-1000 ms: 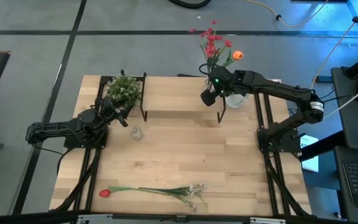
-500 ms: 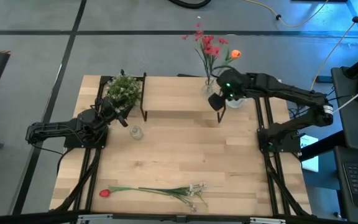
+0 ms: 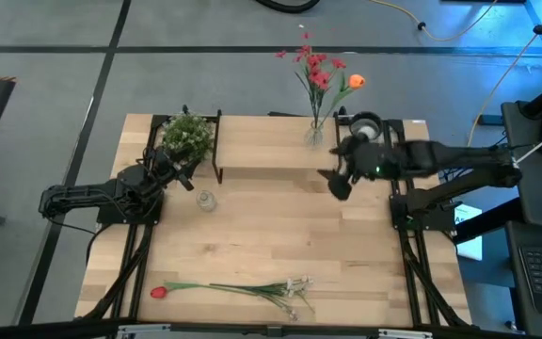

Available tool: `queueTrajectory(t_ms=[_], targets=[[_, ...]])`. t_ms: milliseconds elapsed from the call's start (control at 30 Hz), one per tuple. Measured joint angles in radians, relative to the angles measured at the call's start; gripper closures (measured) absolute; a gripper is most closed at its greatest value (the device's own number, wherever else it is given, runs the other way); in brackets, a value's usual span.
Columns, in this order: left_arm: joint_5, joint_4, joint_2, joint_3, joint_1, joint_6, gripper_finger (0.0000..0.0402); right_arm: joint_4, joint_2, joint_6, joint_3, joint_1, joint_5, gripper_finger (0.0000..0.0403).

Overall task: Pick and place flowers into a vace then onto a shelf
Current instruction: Put the white flowers into the transparent vase

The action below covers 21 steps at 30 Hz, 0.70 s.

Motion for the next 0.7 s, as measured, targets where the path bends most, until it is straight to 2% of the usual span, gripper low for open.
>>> queueTrajectory(t_ms=[200, 433, 567, 700], targets=[[-0.004, 0.0, 0.0, 0.0, 0.0, 0.009, 0.0166, 0.39, -0.025, -0.039, -0.257, 0.087, -0.004, 0.0049], [0.179, 0.035, 0.0, 0.0, 0.0, -0.006, 0.0166, 0.71, -0.055, -0.103, -0.461, 0.147, -0.004, 0.0049], [0.318, 0.093, 0.011, 0.005, -0.006, -0.005, 0.0167, 0.787, -0.08, -0.065, -0.524, 0.149, 0.0, 0.0049], [0.36, 0.069, 0.106, 0.067, -0.047, 0.049, 0.0167, 0.794, -0.088, -0.053, -0.538, 0.15, 0.0, 0.005]])
